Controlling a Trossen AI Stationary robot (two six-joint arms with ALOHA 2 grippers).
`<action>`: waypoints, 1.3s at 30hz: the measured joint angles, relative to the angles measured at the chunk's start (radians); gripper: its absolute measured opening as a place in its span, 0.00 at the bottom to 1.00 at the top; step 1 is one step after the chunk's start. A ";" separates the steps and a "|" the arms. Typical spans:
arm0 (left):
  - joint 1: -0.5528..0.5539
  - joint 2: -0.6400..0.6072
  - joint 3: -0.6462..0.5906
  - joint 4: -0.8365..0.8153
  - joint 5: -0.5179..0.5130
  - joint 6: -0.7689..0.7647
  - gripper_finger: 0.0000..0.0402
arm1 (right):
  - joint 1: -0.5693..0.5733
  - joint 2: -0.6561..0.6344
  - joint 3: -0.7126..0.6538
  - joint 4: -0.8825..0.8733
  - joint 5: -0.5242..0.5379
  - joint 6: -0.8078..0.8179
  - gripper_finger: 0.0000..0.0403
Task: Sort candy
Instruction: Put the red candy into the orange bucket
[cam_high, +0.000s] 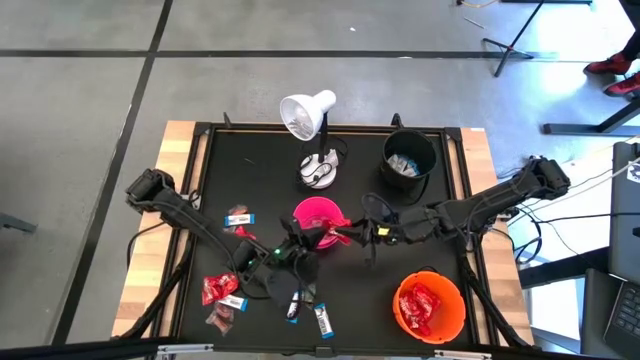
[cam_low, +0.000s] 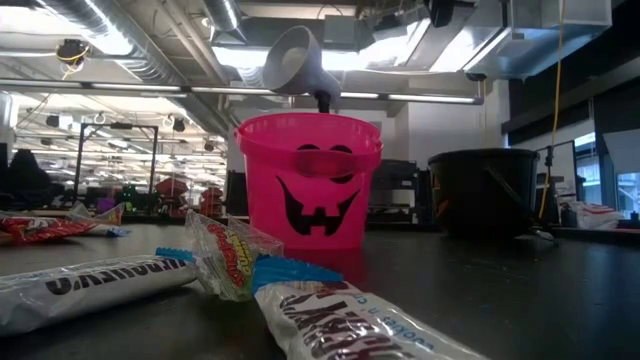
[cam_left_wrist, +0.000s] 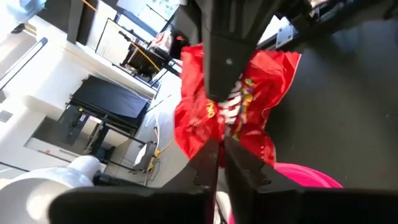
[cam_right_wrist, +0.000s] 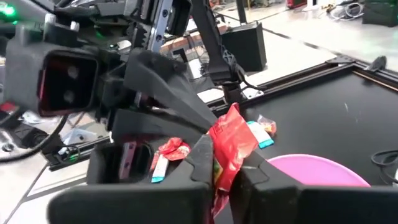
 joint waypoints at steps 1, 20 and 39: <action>-0.009 -0.011 0.005 -0.006 -0.002 -0.001 0.07 | 0.000 -0.007 0.000 -0.002 -0.009 -0.001 0.03; -0.241 -0.316 0.041 -0.229 -0.009 -0.247 0.40 | 0.038 -0.255 -0.001 -0.194 -0.289 -0.050 0.02; -0.198 -0.409 -0.051 -0.392 -0.018 -0.479 0.40 | 0.453 -0.278 0.367 -1.153 -0.059 0.273 0.03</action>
